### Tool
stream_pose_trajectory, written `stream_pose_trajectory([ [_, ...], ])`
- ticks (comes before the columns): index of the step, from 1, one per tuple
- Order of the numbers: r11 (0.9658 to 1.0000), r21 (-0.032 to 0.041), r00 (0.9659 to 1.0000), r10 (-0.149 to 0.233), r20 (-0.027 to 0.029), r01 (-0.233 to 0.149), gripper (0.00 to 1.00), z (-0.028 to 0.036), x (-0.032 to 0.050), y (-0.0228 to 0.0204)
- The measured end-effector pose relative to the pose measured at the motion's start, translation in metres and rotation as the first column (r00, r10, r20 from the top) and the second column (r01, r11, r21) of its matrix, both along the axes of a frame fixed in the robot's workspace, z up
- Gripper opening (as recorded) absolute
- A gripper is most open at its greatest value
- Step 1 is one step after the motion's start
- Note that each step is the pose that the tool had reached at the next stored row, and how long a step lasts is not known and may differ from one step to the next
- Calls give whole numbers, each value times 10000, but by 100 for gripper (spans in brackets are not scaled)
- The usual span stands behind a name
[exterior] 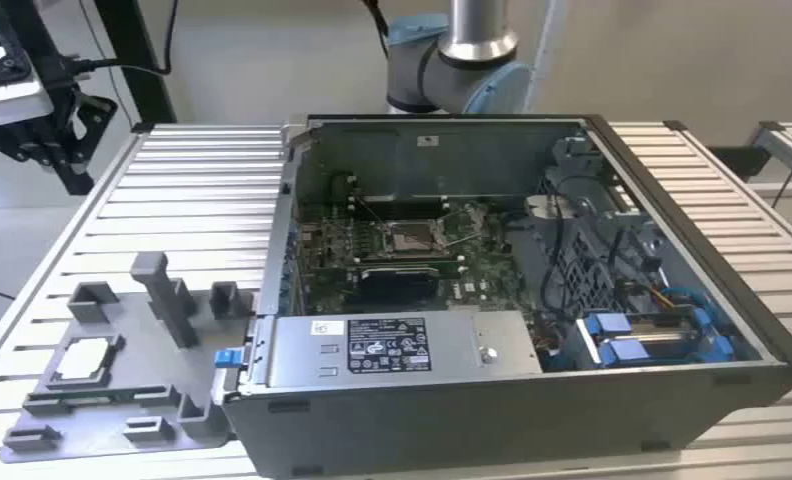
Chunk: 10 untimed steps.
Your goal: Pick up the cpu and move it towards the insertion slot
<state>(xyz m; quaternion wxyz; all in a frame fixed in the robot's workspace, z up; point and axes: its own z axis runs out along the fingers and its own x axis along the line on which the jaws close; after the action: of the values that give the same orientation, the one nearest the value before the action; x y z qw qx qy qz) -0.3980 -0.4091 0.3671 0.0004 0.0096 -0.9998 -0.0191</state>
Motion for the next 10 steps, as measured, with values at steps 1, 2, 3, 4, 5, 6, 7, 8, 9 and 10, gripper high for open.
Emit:
stream_pose_trajectory([
  [1,10000,0,10000,0,0,0,0,0,0,0],
  [2,10000,0,10000,0,0,0,0,0,0,0],
  [3,10000,0,10000,0,0,0,0,0,0,0],
  [4,10000,0,10000,0,0,0,0,0,0,0],
  [5,10000,0,10000,0,0,0,0,0,0,0],
  [6,10000,0,10000,0,0,0,0,0,0,0],
  [7,10000,0,10000,0,0,0,0,0,0,0],
  [8,10000,0,10000,0,0,0,0,0,0,0],
  [9,10000,-1,10000,0,0,0,0,0,0,0],
  [10,10000,0,10000,0,0,0,0,0,0,0],
])
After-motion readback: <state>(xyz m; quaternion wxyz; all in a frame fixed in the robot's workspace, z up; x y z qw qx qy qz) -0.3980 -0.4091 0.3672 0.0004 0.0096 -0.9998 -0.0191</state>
